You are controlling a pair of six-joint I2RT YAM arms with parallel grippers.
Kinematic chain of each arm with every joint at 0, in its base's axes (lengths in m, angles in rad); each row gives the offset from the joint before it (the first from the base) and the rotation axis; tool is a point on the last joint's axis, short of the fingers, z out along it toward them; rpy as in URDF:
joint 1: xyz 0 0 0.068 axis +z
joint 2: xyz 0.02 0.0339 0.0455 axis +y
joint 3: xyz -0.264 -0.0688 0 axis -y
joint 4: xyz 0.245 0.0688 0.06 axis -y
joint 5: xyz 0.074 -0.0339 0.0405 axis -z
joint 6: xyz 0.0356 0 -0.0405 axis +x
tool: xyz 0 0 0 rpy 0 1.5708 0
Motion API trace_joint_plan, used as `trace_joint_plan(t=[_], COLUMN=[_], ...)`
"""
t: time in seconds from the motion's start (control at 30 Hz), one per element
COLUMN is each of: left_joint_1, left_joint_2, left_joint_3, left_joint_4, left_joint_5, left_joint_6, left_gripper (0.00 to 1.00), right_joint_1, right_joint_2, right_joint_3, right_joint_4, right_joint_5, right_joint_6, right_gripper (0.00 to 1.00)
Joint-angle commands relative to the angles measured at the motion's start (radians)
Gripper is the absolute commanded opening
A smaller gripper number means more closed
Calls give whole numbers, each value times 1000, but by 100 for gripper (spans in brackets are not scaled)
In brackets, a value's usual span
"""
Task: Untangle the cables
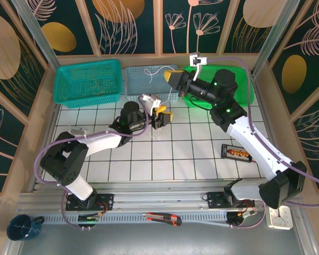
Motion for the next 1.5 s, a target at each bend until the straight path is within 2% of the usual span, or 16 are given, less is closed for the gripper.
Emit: trace_joint_plan(t=[0.0, 0.1, 0.23, 0.3, 0.33, 0.4, 0.47, 0.5, 0.57, 0.67, 0.8, 0.93, 1.03, 1.13, 1.37, 1.47], left_joint_1=[0, -1, -1, 0, 0, 0, 1, 3, 7, 9, 26, 50, 65, 70, 78, 81], left_joint_2=[3, 0, -1, -4, -6, -9, -11, -11, -13, -31, -53, -71, -83, -94, -130, -147], left_joint_3=[14, 1, -9, -10, -9, -7, -22, -32, -49, -68, -114, -171, -216, -237, -270, -282], left_joint_4=[52, 66, 95, 136, 156, 210, 316, 370, 444, 472, 511, 564, 608, 629, 666, 677], left_joint_5=[-9, -2, 38, 63, 66, 63, 55, 40, 15, -36, -124, -198, -237, -253, -280, -295], left_joint_6=[8, -1, -43, -105, -141, -242, -385, -460, -571, -656, -814, -938, -982, -977, -958, -951], left_gripper=[47, 37, 3, 0, 0, 0, 0, 0, 0, 0, 0, 0, 0, 0, 0, 0], right_joint_1=[6, 6, 6, 2, -6, -31, -61, -80, -120, -189, -253, -278, -284, -234, -41, -6], right_joint_2=[3, 3, 25, 69, 98, 188, 240, 245, 222, 150, 31, -71, -121, -134, -97, -89], right_joint_3=[39, 42, 56, 87, 106, 160, 174, 145, 55, -94, -247, -338, -410, -459, -549, -586], right_joint_4=[52, 50, 45, 17, -6, -71, -116, -110, -54, 20, 13, -60, -39, 4, 79, 122], right_joint_5=[-16, -10, 6, 19, 18, -9, -22, -17, -8, -1, 36, 89, 65, 34, 54, 67], right_joint_6=[1, -4, -13, -21, -21, -24, -22, -13, 27, 106, 140, 138, 183, 240, 303, 336], right_gripper=[0, 0, 0, 0, 7, 45, 66, 71, 75, 76, 76, 76, 72, 65, 51, 45])
